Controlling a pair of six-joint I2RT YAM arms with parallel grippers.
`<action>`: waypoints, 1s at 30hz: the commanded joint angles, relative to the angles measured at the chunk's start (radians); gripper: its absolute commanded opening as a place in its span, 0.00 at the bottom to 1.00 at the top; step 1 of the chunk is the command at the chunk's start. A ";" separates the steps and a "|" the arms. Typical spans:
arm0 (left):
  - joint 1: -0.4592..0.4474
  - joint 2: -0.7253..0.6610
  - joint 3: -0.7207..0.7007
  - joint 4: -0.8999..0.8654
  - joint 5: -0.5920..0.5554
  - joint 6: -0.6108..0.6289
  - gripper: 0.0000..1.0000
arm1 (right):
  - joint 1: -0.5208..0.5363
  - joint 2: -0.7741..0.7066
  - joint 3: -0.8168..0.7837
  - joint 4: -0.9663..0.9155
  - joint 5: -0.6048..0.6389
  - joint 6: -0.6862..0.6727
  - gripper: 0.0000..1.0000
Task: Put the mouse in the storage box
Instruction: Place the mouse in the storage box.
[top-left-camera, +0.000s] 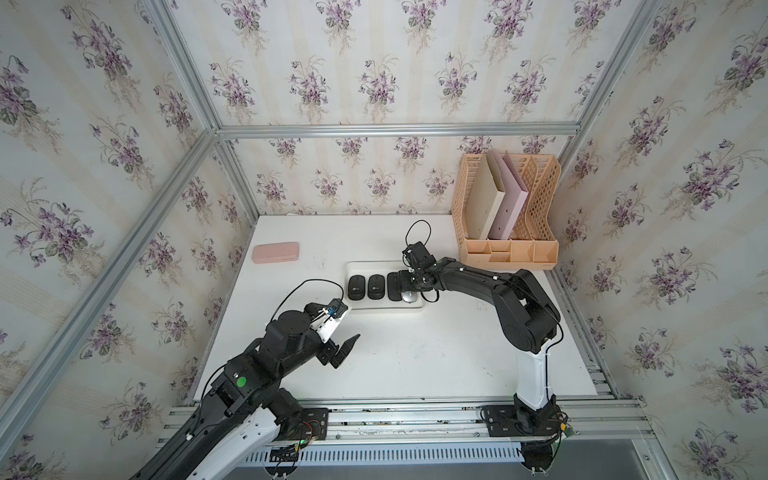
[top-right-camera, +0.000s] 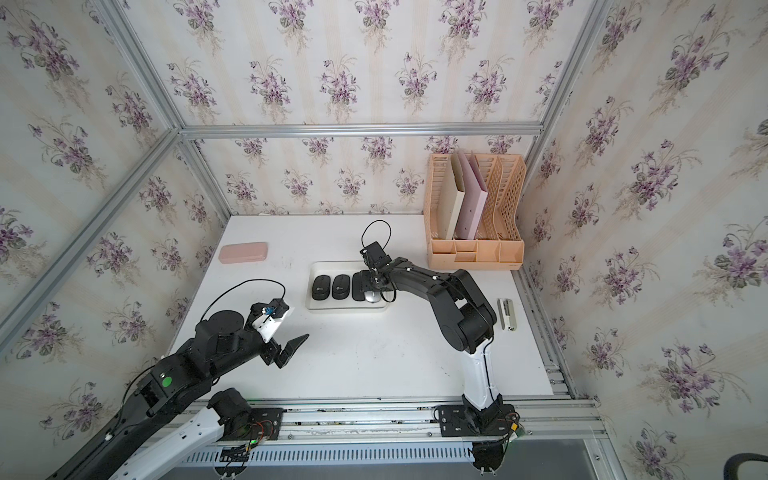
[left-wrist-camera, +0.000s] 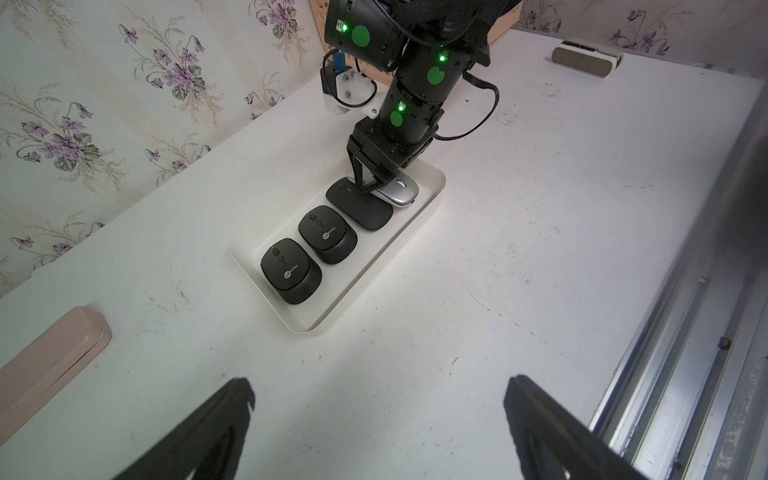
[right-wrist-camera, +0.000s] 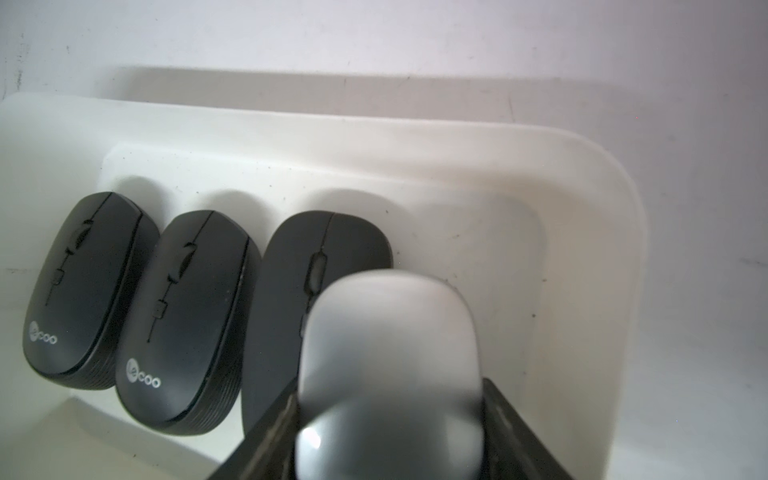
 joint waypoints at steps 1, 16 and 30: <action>0.002 0.001 0.009 -0.008 0.006 0.006 0.99 | 0.002 0.011 0.005 0.021 -0.041 0.017 0.57; 0.008 0.009 0.012 -0.011 0.016 0.006 0.99 | 0.002 -0.080 -0.019 -0.010 0.114 -0.021 0.56; 0.014 0.018 0.013 -0.011 0.022 0.004 0.99 | 0.007 -0.023 -0.008 -0.004 0.154 -0.006 0.56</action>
